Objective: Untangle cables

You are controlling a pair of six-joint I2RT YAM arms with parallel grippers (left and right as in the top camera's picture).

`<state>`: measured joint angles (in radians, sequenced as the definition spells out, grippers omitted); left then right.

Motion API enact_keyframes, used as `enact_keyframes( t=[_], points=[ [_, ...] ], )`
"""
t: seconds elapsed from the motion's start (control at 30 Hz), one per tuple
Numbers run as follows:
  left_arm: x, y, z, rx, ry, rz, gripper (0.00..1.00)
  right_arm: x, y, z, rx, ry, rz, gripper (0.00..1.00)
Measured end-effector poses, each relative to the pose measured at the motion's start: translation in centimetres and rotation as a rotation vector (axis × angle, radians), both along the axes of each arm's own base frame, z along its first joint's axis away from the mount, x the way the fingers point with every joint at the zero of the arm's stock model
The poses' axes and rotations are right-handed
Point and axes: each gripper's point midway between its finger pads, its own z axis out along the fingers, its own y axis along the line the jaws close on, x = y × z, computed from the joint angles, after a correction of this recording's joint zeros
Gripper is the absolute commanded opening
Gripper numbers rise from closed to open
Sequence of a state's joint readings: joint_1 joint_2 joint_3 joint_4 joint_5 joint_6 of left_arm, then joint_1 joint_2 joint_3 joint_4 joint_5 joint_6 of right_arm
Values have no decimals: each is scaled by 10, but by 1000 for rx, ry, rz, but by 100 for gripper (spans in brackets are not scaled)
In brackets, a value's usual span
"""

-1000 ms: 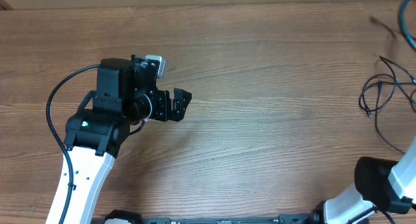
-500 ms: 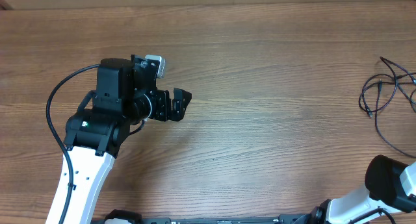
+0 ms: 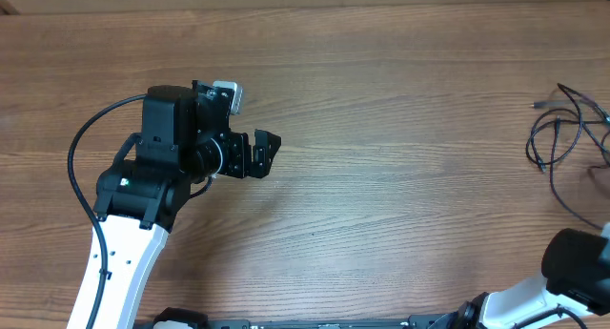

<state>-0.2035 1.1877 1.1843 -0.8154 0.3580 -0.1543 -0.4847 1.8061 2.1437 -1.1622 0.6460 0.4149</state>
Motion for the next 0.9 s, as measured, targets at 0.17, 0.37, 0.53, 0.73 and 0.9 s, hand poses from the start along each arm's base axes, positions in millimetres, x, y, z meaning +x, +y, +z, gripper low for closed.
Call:
enact_keyframes(
  t=[0.17, 0.37, 0.53, 0.73, 0.9],
  points=[
    [0, 0, 0, 0, 0, 0, 100, 6, 12, -73, 142, 119, 61, 100],
    [0, 0, 0, 0, 0, 0, 100, 42, 69, -102, 416, 62, 390, 100],
    [0, 0, 0, 0, 1, 0, 100, 61, 159, -109, 680, 30, 762, 100],
    [0, 0, 0, 0, 0, 0, 100, 67, 255, -109, 769, 113, 1068, 100],
    [0, 0, 0, 0, 0, 0, 100, 69, 295, -108, 775, 144, 1172, 100]
  ],
)
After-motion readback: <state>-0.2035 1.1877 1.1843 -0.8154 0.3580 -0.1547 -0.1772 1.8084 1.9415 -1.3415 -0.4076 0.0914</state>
